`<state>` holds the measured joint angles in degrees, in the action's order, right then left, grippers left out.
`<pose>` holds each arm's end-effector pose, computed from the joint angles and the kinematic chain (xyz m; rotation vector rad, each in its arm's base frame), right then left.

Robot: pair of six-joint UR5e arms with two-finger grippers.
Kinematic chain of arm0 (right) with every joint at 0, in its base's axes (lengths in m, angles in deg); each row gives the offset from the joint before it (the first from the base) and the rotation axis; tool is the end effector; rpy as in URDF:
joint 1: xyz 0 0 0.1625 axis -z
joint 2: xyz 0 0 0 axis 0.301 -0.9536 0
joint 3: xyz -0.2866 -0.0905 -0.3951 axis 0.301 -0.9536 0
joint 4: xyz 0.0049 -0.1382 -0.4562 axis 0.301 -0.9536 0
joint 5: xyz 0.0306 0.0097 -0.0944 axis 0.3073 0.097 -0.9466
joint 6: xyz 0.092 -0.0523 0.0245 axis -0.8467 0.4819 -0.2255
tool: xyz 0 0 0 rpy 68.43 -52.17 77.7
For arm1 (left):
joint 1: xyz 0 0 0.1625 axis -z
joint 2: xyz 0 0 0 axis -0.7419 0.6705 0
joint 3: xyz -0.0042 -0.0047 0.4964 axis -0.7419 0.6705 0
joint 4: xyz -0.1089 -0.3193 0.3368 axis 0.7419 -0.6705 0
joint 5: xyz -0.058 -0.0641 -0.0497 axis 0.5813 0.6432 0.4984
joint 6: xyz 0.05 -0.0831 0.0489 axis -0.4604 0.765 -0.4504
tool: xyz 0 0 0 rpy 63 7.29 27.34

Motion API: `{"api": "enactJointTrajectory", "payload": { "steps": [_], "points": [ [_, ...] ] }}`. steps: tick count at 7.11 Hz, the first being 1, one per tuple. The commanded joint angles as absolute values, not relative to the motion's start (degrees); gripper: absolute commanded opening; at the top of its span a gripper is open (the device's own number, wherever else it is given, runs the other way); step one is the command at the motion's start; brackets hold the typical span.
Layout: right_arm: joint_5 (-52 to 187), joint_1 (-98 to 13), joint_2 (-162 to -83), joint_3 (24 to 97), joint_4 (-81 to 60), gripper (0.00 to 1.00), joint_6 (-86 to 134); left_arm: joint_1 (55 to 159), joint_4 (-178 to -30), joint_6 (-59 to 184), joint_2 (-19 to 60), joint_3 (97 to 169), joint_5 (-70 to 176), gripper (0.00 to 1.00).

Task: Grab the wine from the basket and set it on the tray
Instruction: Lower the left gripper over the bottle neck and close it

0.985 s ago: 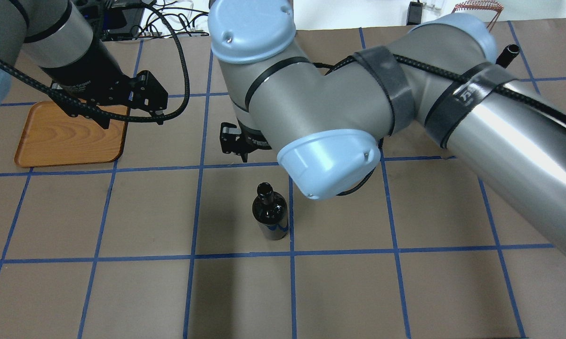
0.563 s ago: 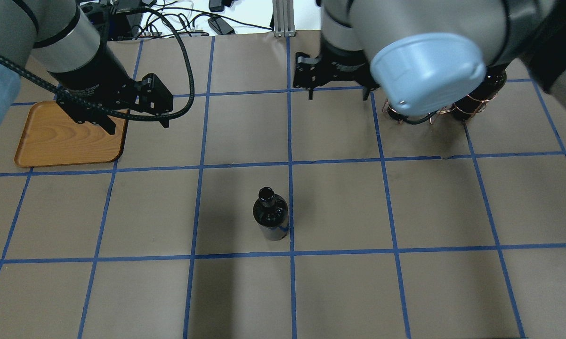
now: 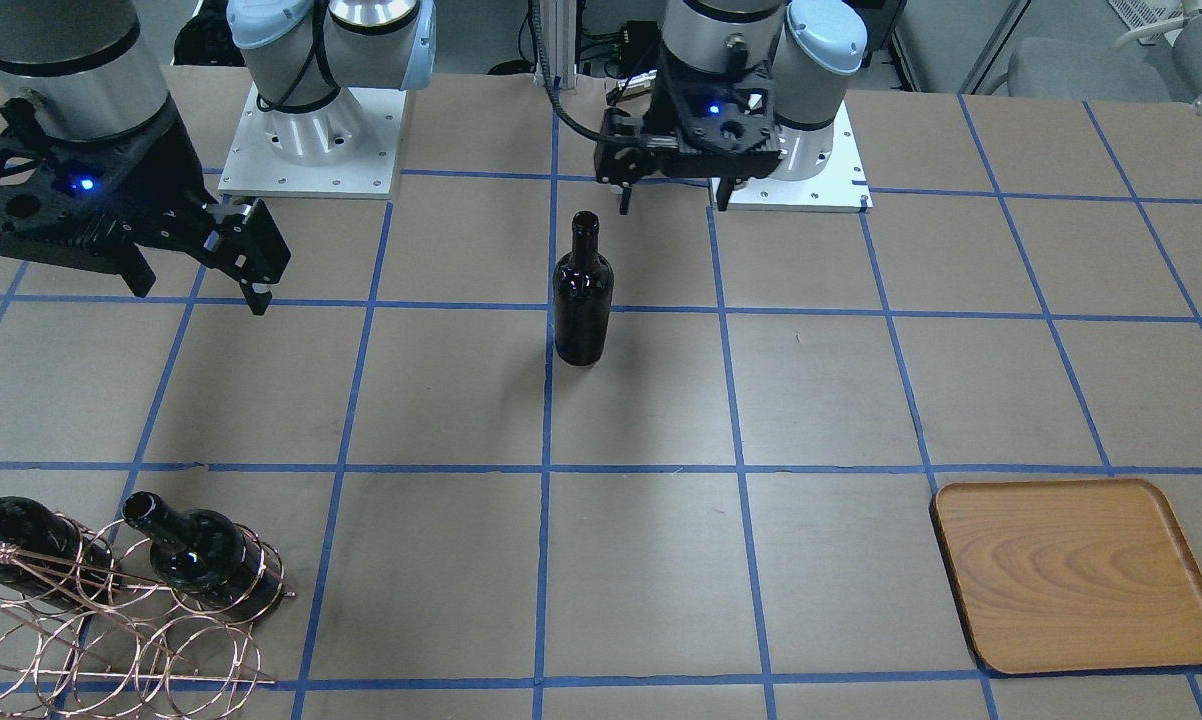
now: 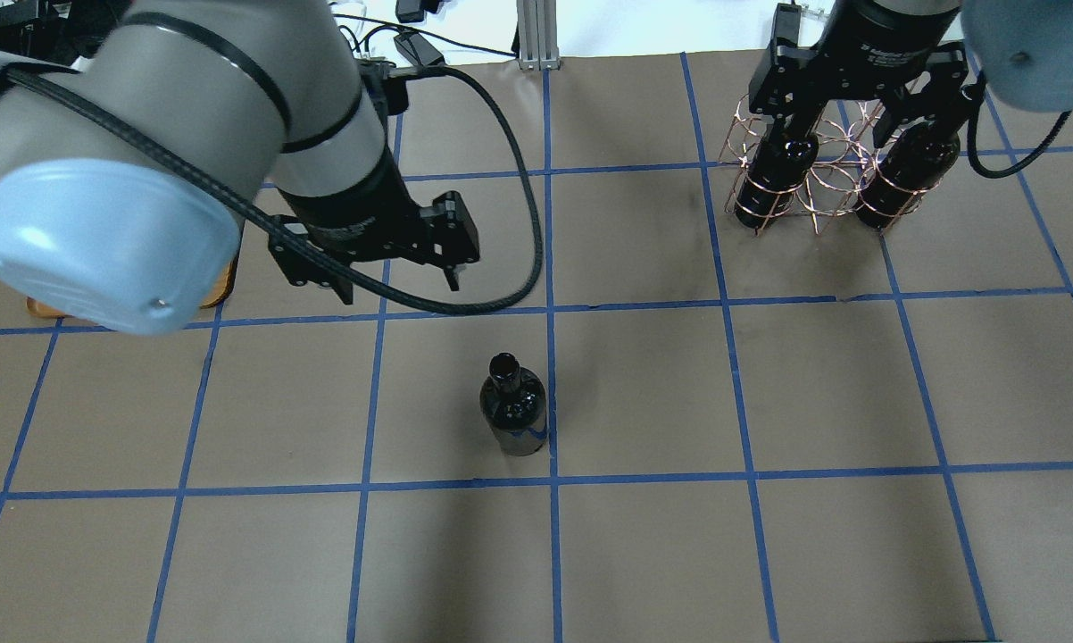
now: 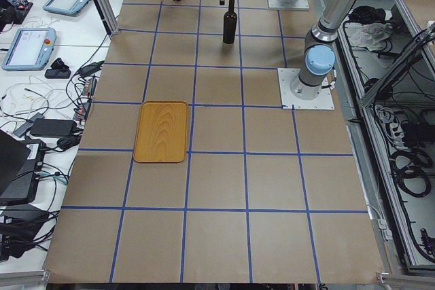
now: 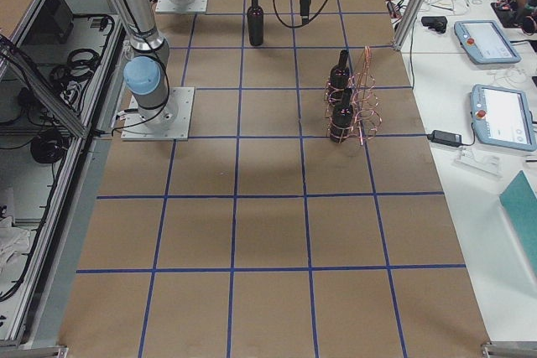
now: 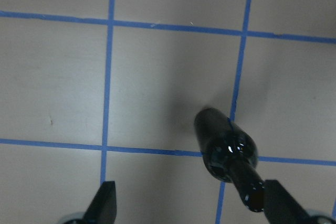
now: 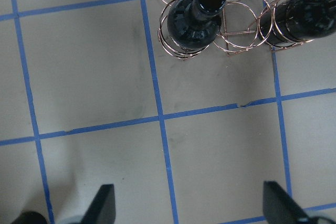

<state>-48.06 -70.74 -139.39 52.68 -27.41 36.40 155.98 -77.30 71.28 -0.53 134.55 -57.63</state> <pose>0.1104 -0.5996 0.5700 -0.1608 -3.0929 0.1454 -0.2974 -0.4748 0.5366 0.1451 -3.1292 -0.0468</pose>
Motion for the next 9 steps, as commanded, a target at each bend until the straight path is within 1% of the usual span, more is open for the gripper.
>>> {"api": "enactJointTrajectory", "payload": {
  "steps": [1, 4, 5, 7, 8, 9],
  "points": [
    [-47.88, -69.67, -139.57, 52.79, -26.07, 1.0, 48.38, 163.1, -77.0, 79.25, 1.94, 135.32, -57.65, 1.0],
    [-45.33, -70.28, -139.83, 53.32, -25.19, 1.0, 48.05, 164.17, -67.97, 80.86, 5.03, 140.33, -57.47, 1.0],
    [-42.89, -70.37, -139.83, 53.41, -24.23, 1.0, 48.05, 164.17, -67.34, 80.6, 5.03, 140.51, -57.47, 1.0],
    [-41.81, -70.37, -140.01, 53.49, -24.13, 1.0, 48.14, 164.26, -67.33, 80.77, 3.9, 143.4, -57.56, 1.0],
    [-41.64, -70.37, -139.92, 53.49, -24.04, 1.0, 48.14, 164.26, -67.33, 80.86, 2.93, 143.85, -57.38, 0.96],
    [-41.72, -70.37, -140.01, 53.76, -23.96, 1.0, 48.05, 164.18, -66.64, 80.94, 3.45, 143.85, -57.21, 0.86]
  ]
}}
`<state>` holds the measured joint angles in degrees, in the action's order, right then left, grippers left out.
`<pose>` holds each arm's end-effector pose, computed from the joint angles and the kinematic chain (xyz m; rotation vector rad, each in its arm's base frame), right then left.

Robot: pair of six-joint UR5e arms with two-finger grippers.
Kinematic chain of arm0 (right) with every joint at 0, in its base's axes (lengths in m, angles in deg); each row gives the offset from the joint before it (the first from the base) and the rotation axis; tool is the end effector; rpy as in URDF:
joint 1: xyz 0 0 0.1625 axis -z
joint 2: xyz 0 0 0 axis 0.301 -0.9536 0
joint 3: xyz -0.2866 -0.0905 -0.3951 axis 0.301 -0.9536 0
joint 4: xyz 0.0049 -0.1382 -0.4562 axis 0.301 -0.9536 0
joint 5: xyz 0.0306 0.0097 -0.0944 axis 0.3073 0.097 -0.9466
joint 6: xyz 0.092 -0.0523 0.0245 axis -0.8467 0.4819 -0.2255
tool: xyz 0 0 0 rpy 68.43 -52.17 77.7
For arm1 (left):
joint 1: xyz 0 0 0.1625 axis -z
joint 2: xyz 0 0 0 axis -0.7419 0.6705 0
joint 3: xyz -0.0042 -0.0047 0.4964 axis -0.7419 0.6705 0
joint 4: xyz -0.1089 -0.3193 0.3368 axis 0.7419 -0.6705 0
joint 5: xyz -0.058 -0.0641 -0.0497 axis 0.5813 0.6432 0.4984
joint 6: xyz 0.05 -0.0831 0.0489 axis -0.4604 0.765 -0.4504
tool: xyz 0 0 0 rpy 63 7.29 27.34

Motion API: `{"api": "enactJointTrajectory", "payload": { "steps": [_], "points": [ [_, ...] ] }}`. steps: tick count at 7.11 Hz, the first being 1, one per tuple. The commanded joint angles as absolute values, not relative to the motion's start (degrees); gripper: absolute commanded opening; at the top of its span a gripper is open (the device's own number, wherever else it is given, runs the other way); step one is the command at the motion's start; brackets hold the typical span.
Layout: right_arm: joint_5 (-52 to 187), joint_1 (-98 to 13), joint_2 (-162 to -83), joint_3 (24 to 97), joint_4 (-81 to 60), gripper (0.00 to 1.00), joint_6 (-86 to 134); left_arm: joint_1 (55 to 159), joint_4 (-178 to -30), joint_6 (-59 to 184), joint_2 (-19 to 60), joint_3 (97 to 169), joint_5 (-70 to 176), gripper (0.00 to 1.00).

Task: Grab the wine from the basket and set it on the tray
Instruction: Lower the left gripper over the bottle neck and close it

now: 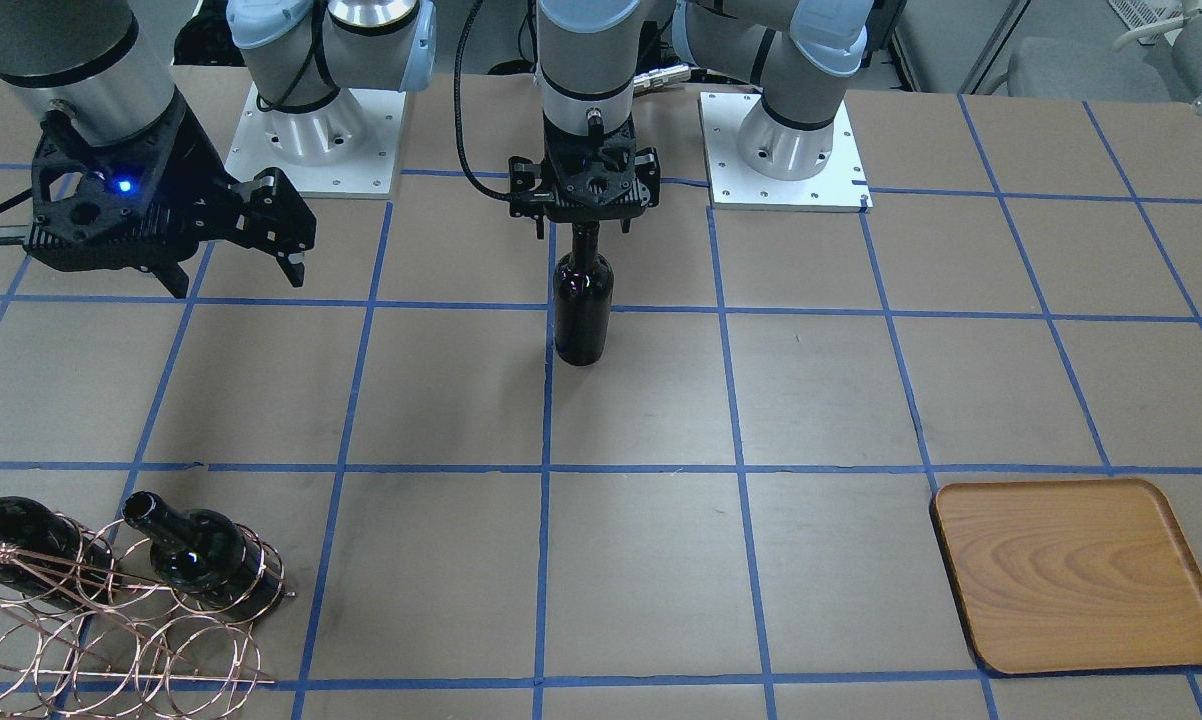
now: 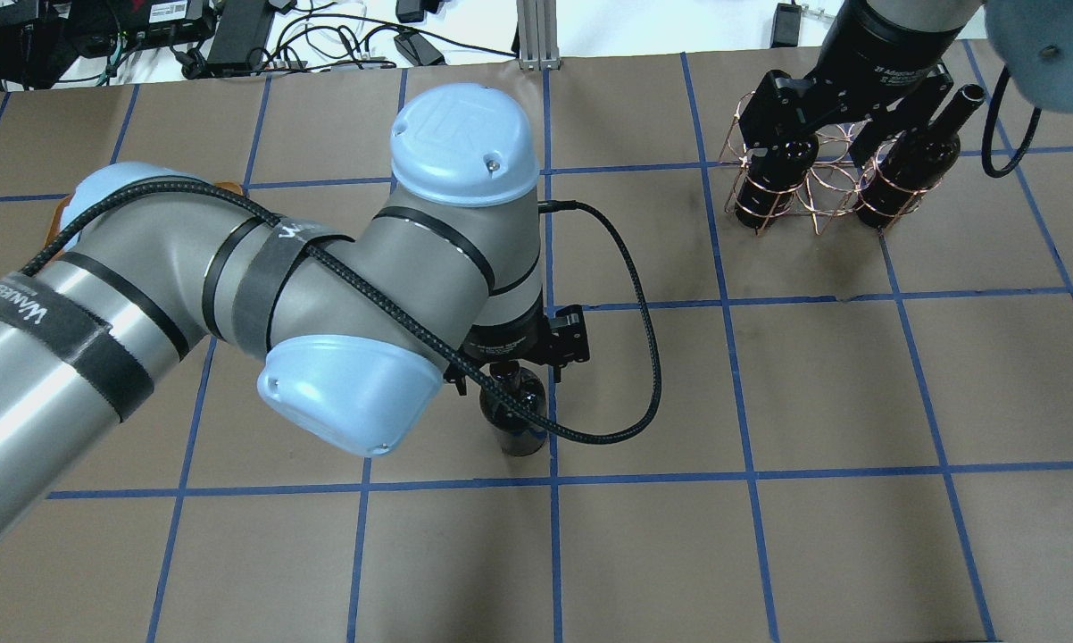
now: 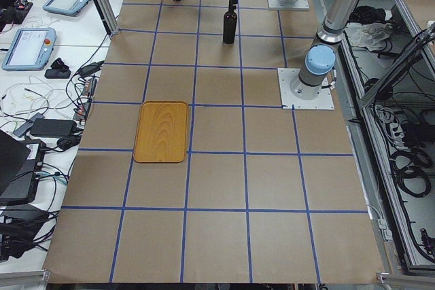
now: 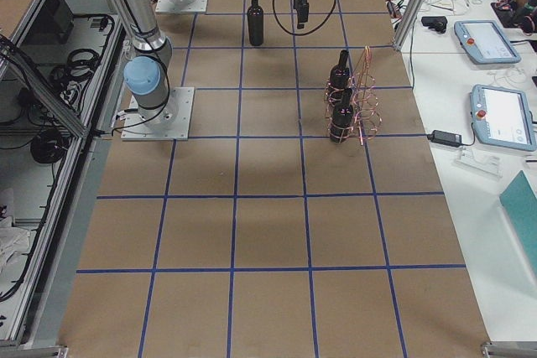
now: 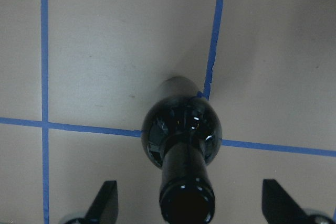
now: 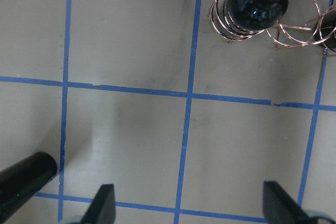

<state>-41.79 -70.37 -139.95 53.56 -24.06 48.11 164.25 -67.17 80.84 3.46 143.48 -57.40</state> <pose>0.1188 -0.5894 0.5610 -0.1491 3.0738 -0.0530 -0.3696 -0.4403 0.4295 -0.1807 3.1175 0.1174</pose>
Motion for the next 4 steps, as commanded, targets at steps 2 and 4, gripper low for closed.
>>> {"api": "enactJointTrajectory", "payload": {
  "steps": [2, 4],
  "points": [
    [-41.55, -70.46, -140.54, 54.02, -23.43, 1.0, 48.05, 164.17, -64.35, 81.21, 4.59, 143.77, -57.12, 0.86],
    [-41.55, -70.46, -140.54, 54.2, -23.34, 1.0, 48.14, 164.17, -63.2, 81.21, 4.77, 143.85, -57.03, 0.86]
  ]
}}
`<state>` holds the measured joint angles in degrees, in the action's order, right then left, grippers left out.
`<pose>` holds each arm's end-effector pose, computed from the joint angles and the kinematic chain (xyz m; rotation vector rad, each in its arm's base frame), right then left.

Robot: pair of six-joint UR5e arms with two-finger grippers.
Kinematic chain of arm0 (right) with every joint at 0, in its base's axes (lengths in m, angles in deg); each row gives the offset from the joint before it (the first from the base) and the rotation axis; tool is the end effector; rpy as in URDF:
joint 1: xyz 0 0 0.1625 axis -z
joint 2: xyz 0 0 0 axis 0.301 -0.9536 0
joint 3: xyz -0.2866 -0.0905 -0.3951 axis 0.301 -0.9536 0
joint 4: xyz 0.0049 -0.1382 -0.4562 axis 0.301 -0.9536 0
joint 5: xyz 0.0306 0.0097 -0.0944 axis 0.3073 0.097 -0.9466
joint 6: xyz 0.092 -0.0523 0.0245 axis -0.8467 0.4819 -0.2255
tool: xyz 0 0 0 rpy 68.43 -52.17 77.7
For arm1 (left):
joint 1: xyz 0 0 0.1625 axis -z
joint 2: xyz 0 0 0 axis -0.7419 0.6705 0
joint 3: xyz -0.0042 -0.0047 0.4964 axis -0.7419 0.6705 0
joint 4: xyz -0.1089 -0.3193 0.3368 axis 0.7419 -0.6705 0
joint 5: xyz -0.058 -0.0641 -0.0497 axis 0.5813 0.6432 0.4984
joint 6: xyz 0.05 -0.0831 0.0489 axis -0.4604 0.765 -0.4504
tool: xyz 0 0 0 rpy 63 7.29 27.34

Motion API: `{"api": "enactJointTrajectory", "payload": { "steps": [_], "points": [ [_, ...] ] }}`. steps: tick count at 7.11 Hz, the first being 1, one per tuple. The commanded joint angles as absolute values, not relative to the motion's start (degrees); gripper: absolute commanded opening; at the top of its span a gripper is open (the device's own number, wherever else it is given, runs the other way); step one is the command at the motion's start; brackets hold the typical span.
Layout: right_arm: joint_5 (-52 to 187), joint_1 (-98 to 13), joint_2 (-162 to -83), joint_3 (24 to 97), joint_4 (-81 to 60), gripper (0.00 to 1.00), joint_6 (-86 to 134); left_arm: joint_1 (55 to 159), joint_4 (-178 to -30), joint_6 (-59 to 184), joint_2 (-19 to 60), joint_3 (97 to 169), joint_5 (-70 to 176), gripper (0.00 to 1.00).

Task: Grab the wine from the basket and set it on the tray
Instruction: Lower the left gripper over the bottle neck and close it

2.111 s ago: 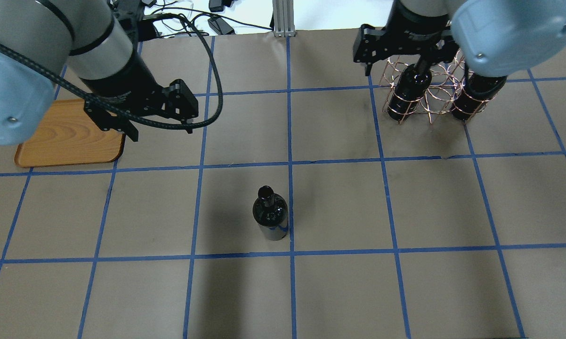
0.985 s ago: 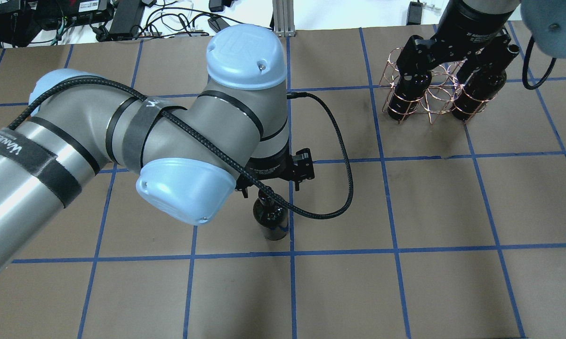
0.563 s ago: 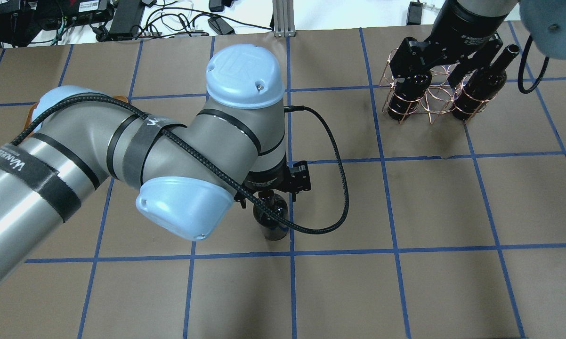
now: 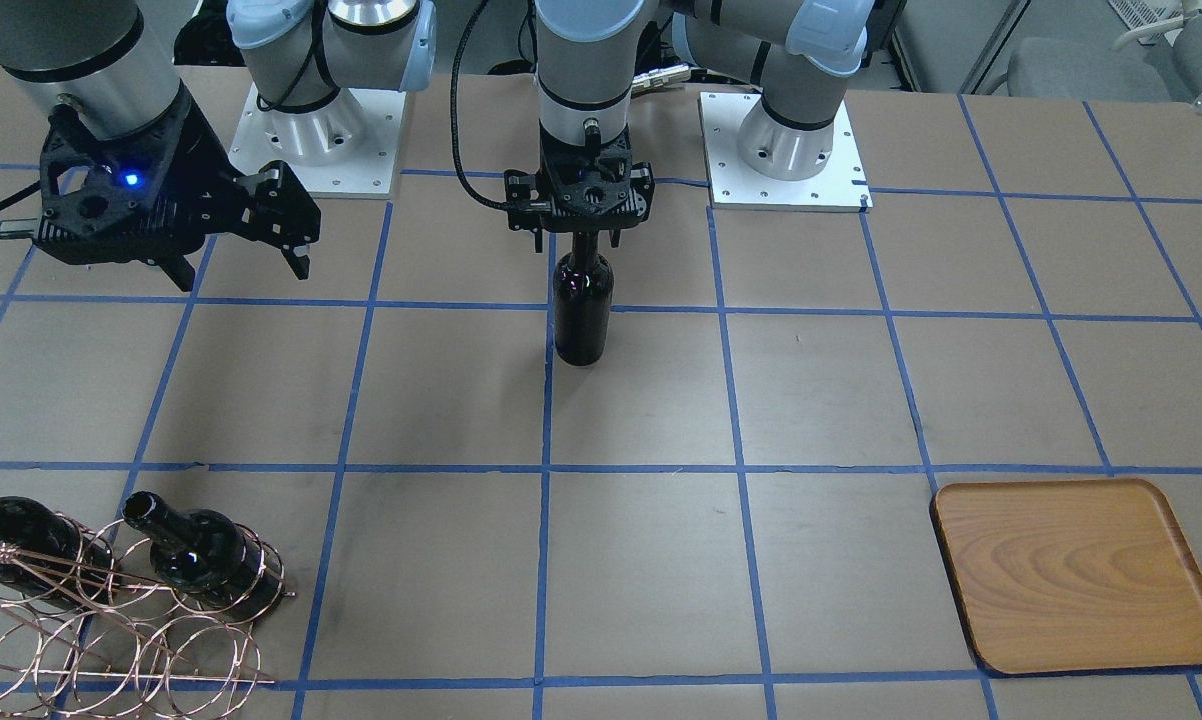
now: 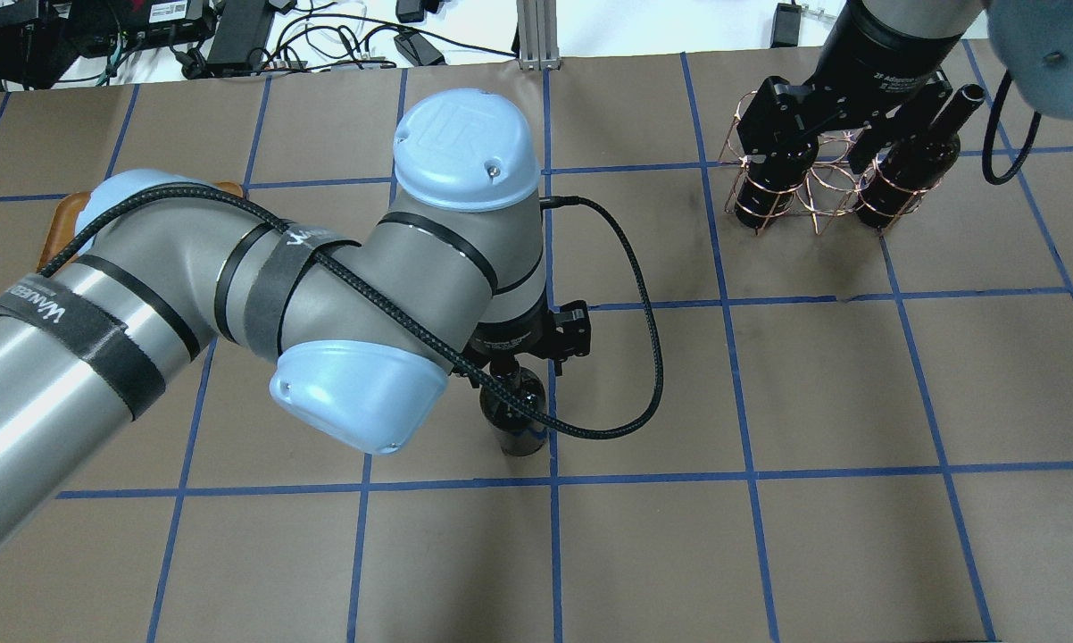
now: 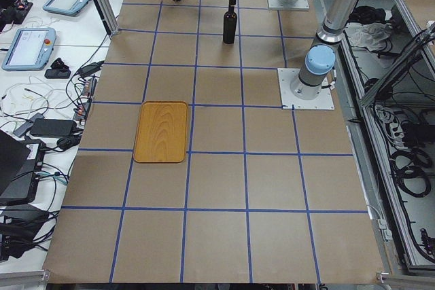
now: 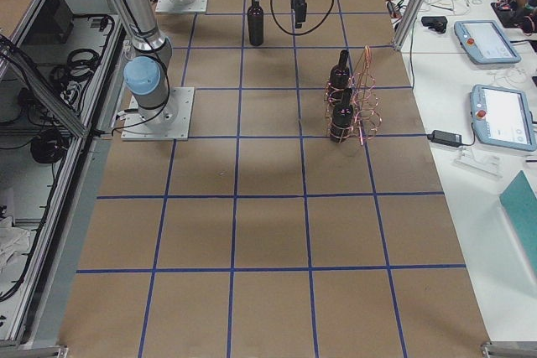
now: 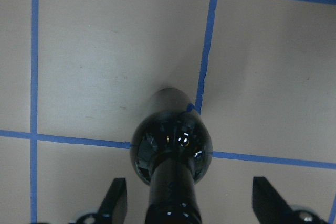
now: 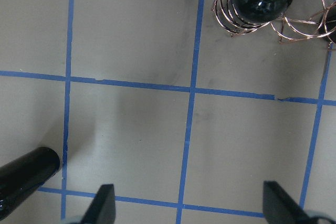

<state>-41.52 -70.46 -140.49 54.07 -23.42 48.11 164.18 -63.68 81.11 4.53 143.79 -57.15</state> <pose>0.1204 -0.5834 0.5604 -0.1508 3.0683 -0.0371 -0.3742 -0.4500 0.4218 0.1902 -3.1298 -0.0711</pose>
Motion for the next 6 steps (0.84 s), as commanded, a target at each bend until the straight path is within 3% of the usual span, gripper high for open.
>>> {"api": "enactJointTrajectory", "payload": {
  "steps": [1, 2, 3, 5, 6],
  "points": [
    [-41.46, -70.46, -140.54, 54.37, -23.43, 1.0, 48.14, 164.17, -63.46, 81.38, 4.6, 143.85, -57.03, 0.83],
    [-41.37, -70.55, -140.8, 54.46, -23.43, 1.0, 48.05, 164.17, -63.55, 81.47, 4.59, 143.94, -57.03, 0.83],
    [-41.46, -70.55, -140.98, 54.46, -23.34, 1.0, 48.05, 164.17, -63.64, 81.3, 4.59, 144.03, -57.03, 0.74],
    [-41.46, -70.55, -140.98, 54.46, -23.34, 1.0, 48.05, 164.17, -63.82, 81.03, 4.59, 144.03, -57.03, 0.37],
    [-41.37, -70.55, -140.98, 54.46, -23.34, 1.0, 48.14, 164.09, -63.73, 80.95, 4.42, 143.94, -57.03, 0.29]
  ]
}}
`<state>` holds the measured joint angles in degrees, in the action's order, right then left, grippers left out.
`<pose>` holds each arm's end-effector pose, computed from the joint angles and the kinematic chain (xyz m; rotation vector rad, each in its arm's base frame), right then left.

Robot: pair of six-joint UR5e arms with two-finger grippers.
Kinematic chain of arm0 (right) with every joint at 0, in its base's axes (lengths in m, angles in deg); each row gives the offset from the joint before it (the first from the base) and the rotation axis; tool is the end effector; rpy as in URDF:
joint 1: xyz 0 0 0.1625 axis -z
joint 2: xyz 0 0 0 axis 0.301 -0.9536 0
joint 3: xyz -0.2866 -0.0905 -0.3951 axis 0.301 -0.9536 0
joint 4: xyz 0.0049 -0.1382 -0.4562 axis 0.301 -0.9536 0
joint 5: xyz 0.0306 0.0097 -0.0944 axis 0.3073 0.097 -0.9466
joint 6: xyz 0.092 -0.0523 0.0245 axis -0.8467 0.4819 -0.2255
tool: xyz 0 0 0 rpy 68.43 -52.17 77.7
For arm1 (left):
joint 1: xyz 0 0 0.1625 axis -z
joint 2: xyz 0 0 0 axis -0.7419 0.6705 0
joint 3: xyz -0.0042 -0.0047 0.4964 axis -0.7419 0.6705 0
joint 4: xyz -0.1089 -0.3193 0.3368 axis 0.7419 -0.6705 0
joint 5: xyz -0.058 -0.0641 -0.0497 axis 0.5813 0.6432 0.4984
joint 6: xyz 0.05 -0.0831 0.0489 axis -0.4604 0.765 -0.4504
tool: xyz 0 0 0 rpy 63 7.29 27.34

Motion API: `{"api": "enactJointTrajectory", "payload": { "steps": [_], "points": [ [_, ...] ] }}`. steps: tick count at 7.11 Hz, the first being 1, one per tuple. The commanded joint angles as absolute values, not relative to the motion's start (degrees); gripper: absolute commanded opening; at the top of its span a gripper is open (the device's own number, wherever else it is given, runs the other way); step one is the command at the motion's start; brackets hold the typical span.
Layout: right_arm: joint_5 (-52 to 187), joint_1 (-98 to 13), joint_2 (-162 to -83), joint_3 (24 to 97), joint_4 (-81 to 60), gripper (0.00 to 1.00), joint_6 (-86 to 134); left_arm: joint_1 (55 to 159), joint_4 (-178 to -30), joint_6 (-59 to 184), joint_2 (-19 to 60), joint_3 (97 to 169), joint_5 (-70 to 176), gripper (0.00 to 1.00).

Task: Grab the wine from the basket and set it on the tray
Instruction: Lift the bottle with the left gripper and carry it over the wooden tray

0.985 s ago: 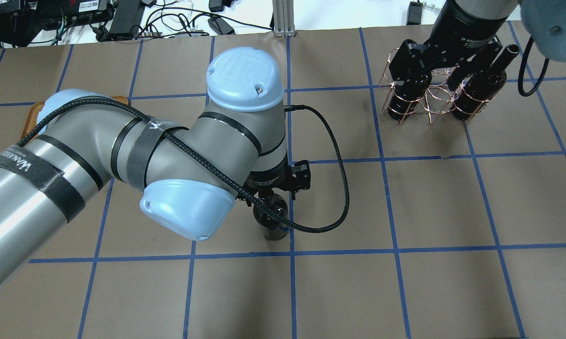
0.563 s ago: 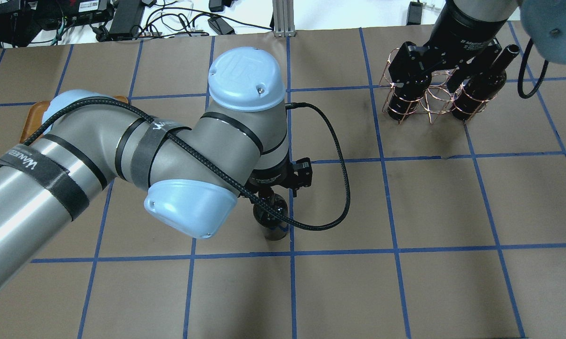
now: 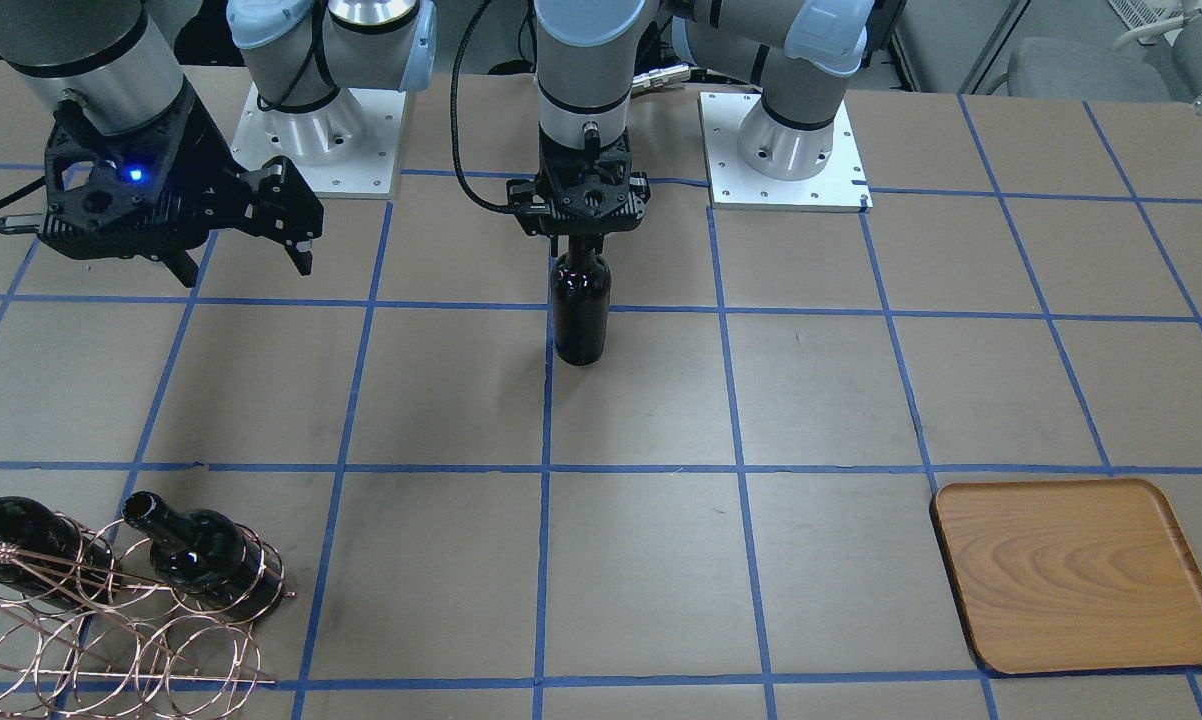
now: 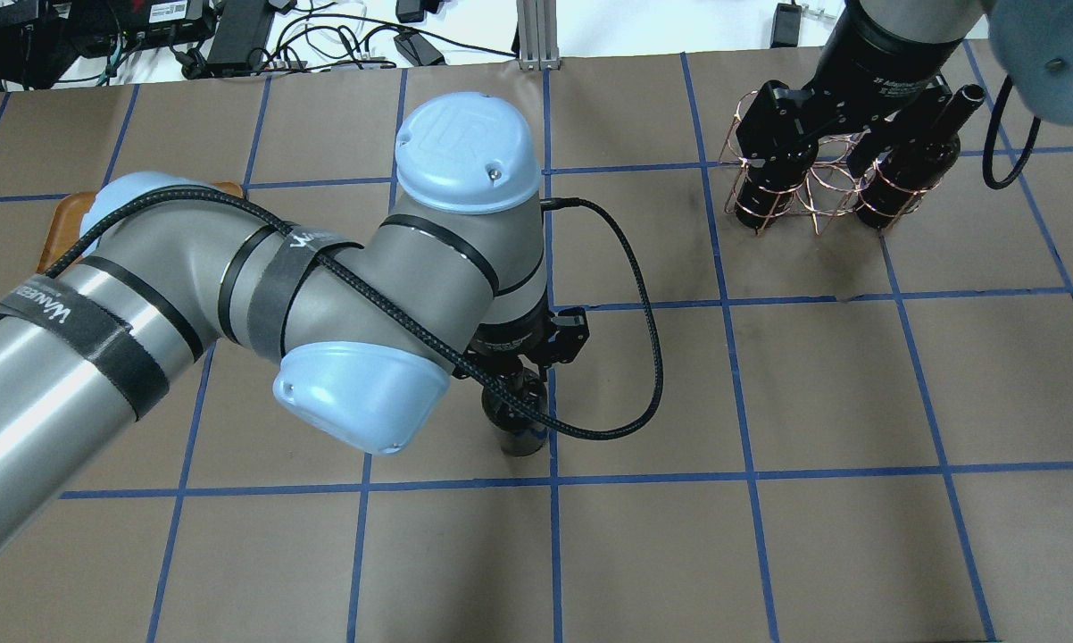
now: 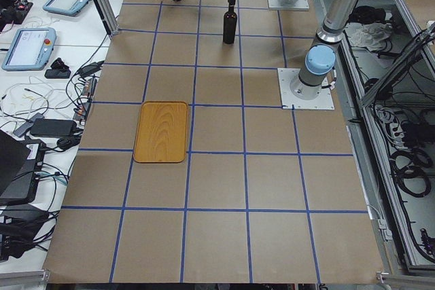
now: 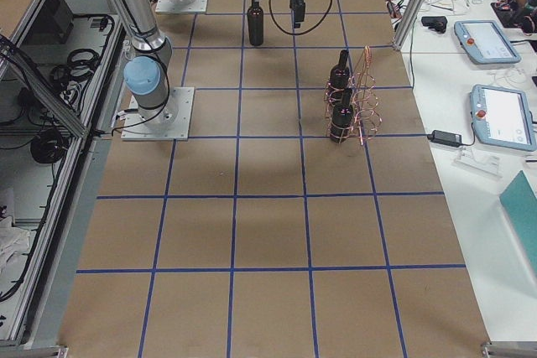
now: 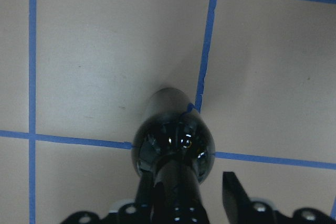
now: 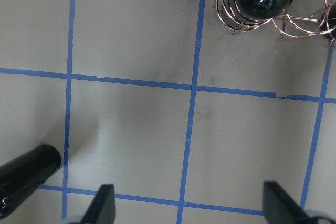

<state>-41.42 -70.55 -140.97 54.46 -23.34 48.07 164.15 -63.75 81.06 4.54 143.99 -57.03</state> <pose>0.1217 -0.5790 0.5613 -0.1521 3.0665 -0.0374 -0.3738 -0.4493 0.4197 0.1898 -3.1302 -0.0794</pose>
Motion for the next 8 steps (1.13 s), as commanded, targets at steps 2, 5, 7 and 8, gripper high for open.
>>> {"api": "enactJointTrajectory", "payload": {
  "steps": [2, 5, 7, 8],
  "points": [
    [-41.46, -70.55, -140.98, 54.46, -23.34, 1.0, 48.14, 164.0, -63.82, 80.86, 4.42, 143.94, -57.03, 0.0],
    [-41.46, -70.55, -140.98, 54.46, -23.34, 1.0, 48.14, 160.07, -68.35, 75.19, 0.91, 138.78, -58.0, 0.0],
    [-41.46, -70.55, -140.98, 54.55, -23.43, 1.0, 48.14, 147.63, -74.61, 60.62, -0.67, 134.12, -57.74, 0.0],
    [-41.55, -70.55, -140.89, 54.55, -23.34, 1.0, 48.23, 140.43, -77.07, 53.86, -0.68, 131.92, -57.65, 0.0]
  ]
}}
